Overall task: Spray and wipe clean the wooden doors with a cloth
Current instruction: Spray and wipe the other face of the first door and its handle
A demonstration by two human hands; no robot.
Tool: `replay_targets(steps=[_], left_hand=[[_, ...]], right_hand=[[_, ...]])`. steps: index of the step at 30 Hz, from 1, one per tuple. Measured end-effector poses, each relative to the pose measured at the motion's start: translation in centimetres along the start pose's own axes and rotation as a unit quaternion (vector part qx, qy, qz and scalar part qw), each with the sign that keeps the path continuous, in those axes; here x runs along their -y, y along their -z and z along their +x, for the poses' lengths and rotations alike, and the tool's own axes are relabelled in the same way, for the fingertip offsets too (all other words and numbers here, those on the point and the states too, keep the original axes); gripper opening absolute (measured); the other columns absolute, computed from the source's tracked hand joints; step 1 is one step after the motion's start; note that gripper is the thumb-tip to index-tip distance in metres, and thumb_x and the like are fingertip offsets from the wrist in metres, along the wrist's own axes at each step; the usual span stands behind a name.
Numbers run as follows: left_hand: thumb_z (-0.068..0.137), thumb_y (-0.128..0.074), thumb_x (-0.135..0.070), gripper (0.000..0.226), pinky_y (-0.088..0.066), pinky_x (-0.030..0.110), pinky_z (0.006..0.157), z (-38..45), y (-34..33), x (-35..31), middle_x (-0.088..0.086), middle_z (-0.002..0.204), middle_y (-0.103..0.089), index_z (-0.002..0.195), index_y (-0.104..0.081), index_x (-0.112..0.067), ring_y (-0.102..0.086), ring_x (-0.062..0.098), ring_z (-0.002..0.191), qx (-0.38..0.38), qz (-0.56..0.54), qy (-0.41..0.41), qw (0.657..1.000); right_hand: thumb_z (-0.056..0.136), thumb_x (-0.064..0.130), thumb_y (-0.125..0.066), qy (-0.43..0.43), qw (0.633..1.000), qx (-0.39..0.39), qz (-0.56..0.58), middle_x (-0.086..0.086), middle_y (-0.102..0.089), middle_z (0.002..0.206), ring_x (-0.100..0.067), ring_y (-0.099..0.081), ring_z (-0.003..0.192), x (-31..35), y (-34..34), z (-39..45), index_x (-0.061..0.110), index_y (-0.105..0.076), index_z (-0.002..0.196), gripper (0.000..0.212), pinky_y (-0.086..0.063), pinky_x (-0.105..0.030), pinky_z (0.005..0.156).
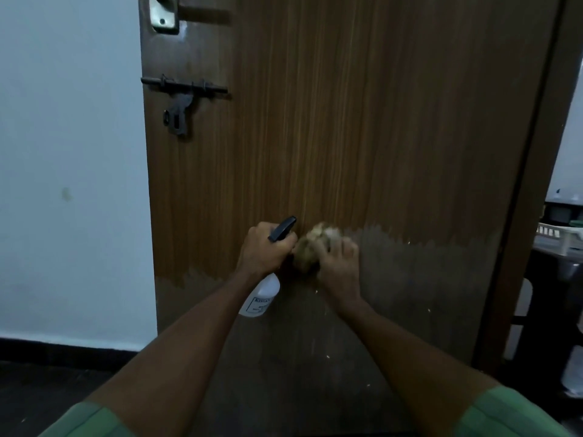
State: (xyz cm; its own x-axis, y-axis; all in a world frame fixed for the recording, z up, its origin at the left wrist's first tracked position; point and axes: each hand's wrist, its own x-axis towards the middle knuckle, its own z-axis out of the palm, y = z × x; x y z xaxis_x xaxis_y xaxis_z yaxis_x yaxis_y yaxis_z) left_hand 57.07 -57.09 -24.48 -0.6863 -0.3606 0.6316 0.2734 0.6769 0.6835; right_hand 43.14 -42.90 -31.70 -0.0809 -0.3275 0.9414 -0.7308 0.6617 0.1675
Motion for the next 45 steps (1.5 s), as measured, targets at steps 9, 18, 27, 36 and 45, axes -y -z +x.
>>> replay_targets(steps=[9,18,27,36,45], left_hand=[[0.085,-0.062,-0.035,0.036,-0.052,0.047,0.053,1.2,-4.3,-0.7,0.011,0.064,-0.071,0.072,-0.073,-0.004,-0.070,0.031,0.059,-0.038,-0.024,-0.005,0.999],[0.083,-0.061,-0.039,0.041,-0.046,0.036,0.050,2.2,-8.2,-2.3,0.014,0.065,-0.071,0.074,-0.073,-0.001,-0.062,0.024,0.050,-0.014,-0.039,0.004,0.999],[0.093,-0.067,-0.023,0.031,-0.045,0.033,0.051,2.2,-12.2,-4.1,0.008,0.063,-0.071,0.073,-0.072,0.000,-0.058,0.016,0.049,-0.003,-0.024,0.027,0.999],[0.091,-0.066,-0.026,0.030,-0.048,0.035,0.051,2.3,-13.6,-4.3,0.008,0.064,-0.073,0.071,-0.073,-0.004,-0.063,0.017,0.049,-0.004,-0.030,0.017,0.999],[0.093,-0.067,-0.030,0.028,-0.052,0.036,0.052,2.0,-15.7,-5.5,0.009,0.070,-0.075,0.077,-0.074,-0.008,-0.069,0.024,0.055,0.040,-0.043,0.013,0.998]], right_hand=[[0.097,0.018,-0.057,0.040,0.996,-0.073,-0.027,-0.018,-0.045,0.133,-0.038,-0.049,0.111,-3.1,-1.6,-0.3,0.014,-0.052,0.134,0.037,-0.048,-0.057,0.096],[0.094,0.003,-0.050,-0.037,0.997,-0.062,0.002,-0.019,-0.056,0.127,-0.035,-0.055,0.102,-7.9,0.7,0.9,0.012,-0.065,0.125,0.036,-0.054,-0.047,0.086],[0.086,0.009,-0.065,0.112,0.994,0.010,-0.004,-0.015,-0.046,0.136,-0.036,-0.054,0.108,-10.4,1.0,-7.1,0.013,-0.054,0.130,0.045,-0.055,-0.050,0.089],[0.096,0.005,-0.044,-0.026,0.999,-0.022,-0.042,-0.020,-0.054,0.132,-0.037,-0.055,0.109,-12.1,2.2,-3.9,0.008,-0.060,0.131,0.038,-0.057,-0.046,0.087],[0.087,0.001,-0.052,-0.236,0.970,-0.055,-0.011,-0.017,-0.046,0.134,-0.029,-0.046,0.108,-14.6,3.8,0.9,0.012,-0.051,0.131,0.046,-0.053,-0.034,0.080]])
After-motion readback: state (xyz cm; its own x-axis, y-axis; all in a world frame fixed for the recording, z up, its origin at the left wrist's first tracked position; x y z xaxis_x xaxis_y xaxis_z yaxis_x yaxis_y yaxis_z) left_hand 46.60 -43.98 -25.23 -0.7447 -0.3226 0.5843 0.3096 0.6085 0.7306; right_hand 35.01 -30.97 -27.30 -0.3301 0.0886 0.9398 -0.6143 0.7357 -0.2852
